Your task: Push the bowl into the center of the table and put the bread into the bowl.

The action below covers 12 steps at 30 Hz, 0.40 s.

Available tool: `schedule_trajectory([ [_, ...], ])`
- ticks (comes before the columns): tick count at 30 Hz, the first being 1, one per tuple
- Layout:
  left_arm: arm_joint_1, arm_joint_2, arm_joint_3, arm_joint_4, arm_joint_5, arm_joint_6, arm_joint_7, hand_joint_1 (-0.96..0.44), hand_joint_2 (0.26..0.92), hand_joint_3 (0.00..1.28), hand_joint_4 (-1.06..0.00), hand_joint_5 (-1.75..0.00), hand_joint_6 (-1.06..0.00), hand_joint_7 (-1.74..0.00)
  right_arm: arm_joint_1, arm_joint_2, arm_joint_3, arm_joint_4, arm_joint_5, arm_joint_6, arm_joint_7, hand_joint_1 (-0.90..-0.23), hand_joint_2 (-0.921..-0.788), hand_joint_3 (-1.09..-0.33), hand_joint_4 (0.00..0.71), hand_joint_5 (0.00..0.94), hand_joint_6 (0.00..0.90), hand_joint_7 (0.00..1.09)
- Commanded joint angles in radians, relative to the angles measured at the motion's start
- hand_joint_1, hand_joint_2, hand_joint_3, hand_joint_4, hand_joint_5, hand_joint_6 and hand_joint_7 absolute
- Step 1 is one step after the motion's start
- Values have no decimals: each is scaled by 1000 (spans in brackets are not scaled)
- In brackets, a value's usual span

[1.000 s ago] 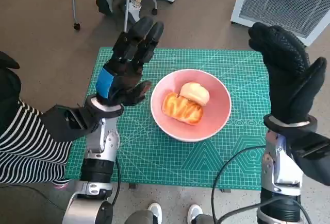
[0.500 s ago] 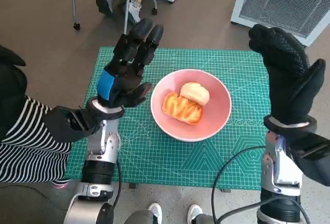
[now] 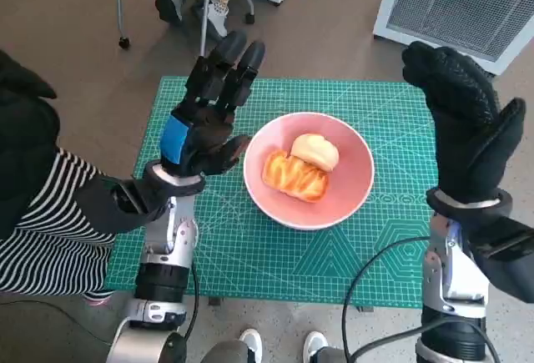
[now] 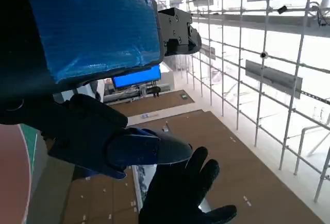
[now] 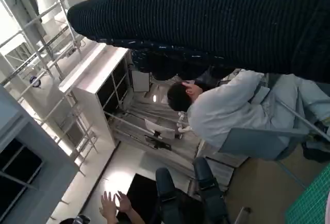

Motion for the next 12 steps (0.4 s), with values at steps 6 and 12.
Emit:
schedule_trajectory([
  [6, 11, 6, -1, -10, 5, 17, 8, -487, 921, 239, -58, -3, 1, -348, 20, 2, 0, 19, 6, 2, 6, -707, -921, -696, 185, 0, 126, 368],
  [12, 18, 4, -3, -23, 5, 23, 13, -466, 921, 209, -63, -4, 1, -370, 19, 3, 0, 25, 7, 1, 6, -707, -921, -697, 186, 1, 127, 366],
])
